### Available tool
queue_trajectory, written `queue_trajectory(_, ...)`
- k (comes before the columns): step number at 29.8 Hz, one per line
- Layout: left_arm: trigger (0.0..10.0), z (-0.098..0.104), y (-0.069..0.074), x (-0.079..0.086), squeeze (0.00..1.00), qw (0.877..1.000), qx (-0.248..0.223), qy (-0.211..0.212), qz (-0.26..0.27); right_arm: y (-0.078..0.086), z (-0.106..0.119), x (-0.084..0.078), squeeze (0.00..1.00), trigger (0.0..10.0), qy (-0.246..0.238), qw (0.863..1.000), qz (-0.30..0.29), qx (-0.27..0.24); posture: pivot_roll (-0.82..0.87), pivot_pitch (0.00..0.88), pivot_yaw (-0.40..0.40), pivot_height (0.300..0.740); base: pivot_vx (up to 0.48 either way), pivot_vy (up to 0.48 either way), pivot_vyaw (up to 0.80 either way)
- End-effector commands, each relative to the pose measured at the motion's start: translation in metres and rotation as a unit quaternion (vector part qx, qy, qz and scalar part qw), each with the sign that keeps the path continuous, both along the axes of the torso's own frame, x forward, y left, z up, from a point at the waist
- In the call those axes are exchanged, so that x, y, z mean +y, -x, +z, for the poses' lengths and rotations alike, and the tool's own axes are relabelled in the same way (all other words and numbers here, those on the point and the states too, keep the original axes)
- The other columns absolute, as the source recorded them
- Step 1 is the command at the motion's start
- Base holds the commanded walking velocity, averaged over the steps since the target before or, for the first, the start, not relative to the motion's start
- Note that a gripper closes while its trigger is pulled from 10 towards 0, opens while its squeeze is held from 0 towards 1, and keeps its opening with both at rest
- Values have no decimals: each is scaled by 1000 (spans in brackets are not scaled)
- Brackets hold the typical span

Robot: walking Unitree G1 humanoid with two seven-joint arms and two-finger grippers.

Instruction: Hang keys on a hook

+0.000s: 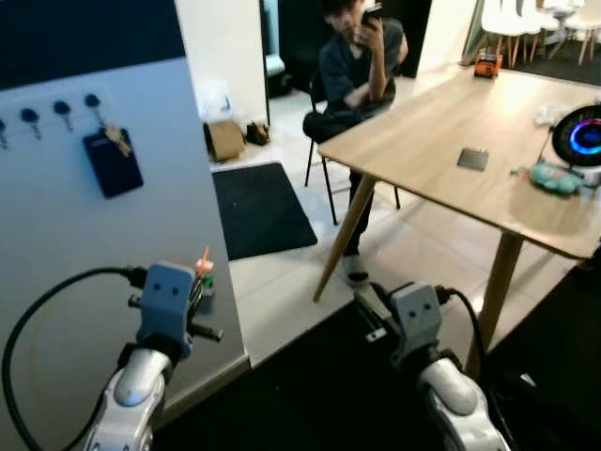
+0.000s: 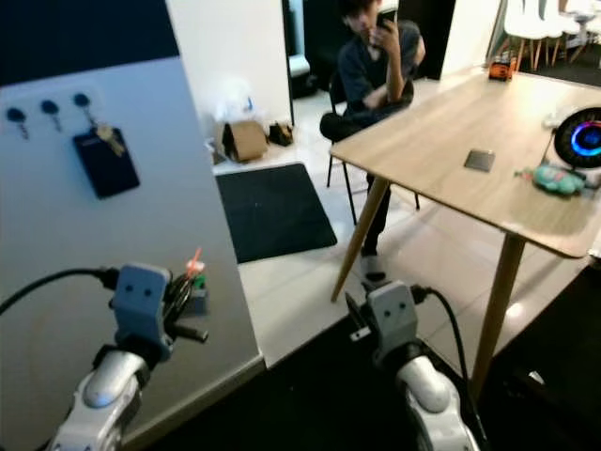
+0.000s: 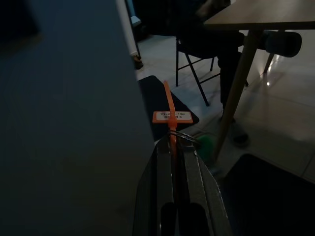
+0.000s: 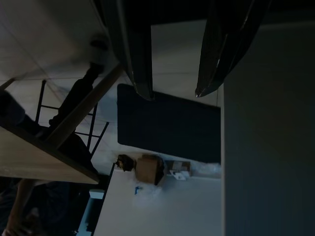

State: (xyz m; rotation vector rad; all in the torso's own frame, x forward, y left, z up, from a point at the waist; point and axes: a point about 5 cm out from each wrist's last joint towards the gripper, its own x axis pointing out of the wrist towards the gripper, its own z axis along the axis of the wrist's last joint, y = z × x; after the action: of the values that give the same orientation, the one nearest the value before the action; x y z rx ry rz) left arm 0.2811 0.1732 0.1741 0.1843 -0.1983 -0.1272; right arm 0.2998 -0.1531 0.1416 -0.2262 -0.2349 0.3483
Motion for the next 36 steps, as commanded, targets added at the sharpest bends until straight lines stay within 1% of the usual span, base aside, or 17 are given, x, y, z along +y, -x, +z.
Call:
queue_trajectory(1,10000,-4,3,5,0,1000,9,-7,9,2,-4,4,0,10000,-2,1000,7,7,60,132,2,740,-289,0,700)
queue_trajectory(7,10000,-4,3,5,0,1000,10,-7,9,2,-4,4,0,10000,-3,1000,7,7,60,133,3,740,-284,0,700)
queue_trajectory(11,10000,-4,2,5,0,1000,10,-7,10,2,-4,5,0,10000,-4,1000,7,6,60,131,4,740,0,0,603)
queue_trajectory(18,10000,-7,1,6,0,1000,22,-9,19,2,-3,5,0,10000,-13,1000,10,6,57,126,6,740,0,0,0)
queue_trajectory(24,10000,-6,-1,5,0,1000,18,-12,16,1,-3,5,0,10000,-15,1000,11,5,56,123,6,740,0,0,0)
queue_trajectory(30,10000,-5,-1,5,0,1000,13,-15,14,1,-2,6,0,10000,-13,1000,12,4,56,122,6,740,346,0,0)
queue_trajectory(36,10000,-5,-1,5,0,1000,14,-16,17,1,-2,7,0,10000,-10,1000,12,4,57,124,6,740,480,0,0)
